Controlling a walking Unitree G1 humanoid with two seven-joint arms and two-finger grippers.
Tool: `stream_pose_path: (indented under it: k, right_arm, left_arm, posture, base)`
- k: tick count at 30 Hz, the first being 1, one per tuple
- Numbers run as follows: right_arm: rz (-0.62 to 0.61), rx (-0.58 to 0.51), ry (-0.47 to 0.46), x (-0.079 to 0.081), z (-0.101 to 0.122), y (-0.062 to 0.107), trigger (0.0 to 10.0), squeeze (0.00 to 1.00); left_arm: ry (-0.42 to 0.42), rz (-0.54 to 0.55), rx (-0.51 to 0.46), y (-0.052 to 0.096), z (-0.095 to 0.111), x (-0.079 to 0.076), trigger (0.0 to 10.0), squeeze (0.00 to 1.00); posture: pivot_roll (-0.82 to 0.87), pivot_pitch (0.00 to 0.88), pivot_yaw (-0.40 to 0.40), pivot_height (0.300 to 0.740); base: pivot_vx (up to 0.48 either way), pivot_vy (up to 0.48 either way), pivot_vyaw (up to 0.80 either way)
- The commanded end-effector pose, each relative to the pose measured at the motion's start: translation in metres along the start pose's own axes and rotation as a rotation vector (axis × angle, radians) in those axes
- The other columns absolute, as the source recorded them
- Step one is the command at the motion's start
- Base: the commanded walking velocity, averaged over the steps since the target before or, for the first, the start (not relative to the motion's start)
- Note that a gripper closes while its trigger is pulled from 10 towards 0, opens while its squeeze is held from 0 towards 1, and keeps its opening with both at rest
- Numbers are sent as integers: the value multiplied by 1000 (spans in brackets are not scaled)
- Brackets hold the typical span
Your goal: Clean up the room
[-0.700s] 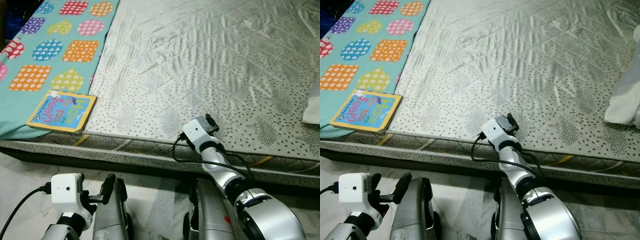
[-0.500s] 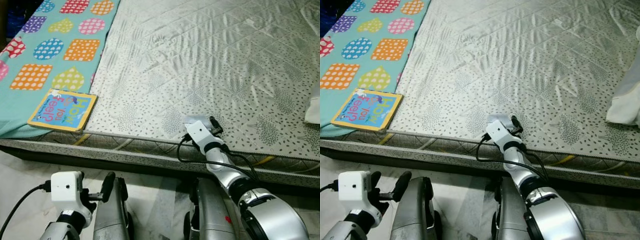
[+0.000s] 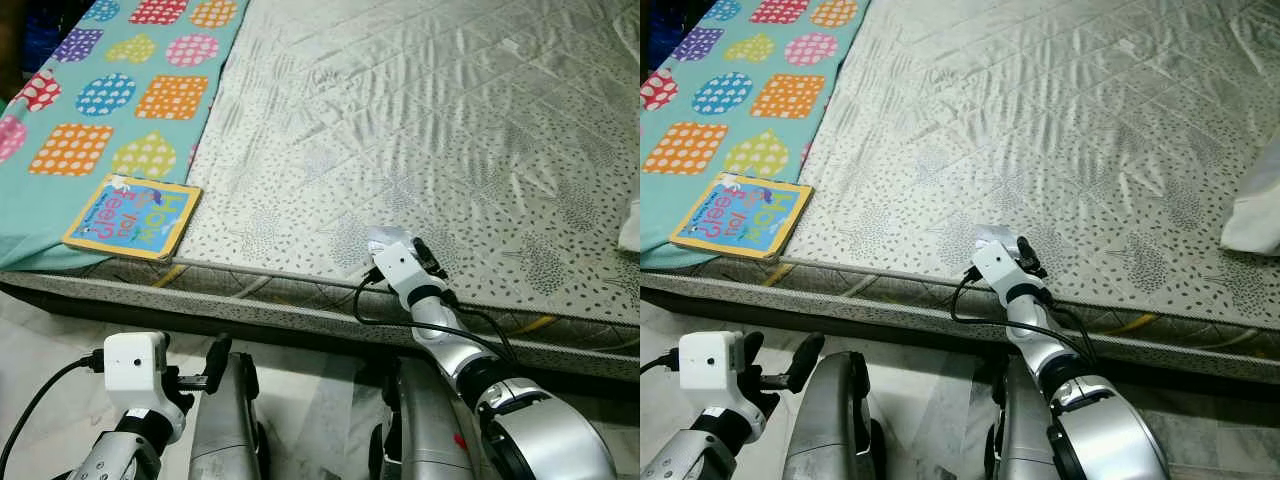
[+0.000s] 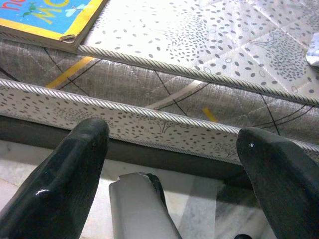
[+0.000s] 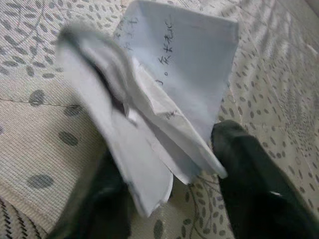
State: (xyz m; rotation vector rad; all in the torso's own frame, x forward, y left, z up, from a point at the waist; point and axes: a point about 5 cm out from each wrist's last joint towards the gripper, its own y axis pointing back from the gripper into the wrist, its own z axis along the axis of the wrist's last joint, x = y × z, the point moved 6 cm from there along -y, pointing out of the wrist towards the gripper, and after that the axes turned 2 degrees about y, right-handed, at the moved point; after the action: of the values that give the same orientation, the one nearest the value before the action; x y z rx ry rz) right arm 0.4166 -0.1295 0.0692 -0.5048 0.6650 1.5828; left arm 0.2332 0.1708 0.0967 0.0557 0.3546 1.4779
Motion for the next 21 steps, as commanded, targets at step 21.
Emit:
stream_pose_path:
  k: [21]
  right_arm:
    - [43, 39, -80, 11, -13, 7, 0, 0]
  left_arm:
    - [-11, 18, 28, -4, -7, 8, 10000, 0]
  posture:
    - [181, 234, 44, 551]
  base:
    - [0, 0, 0]
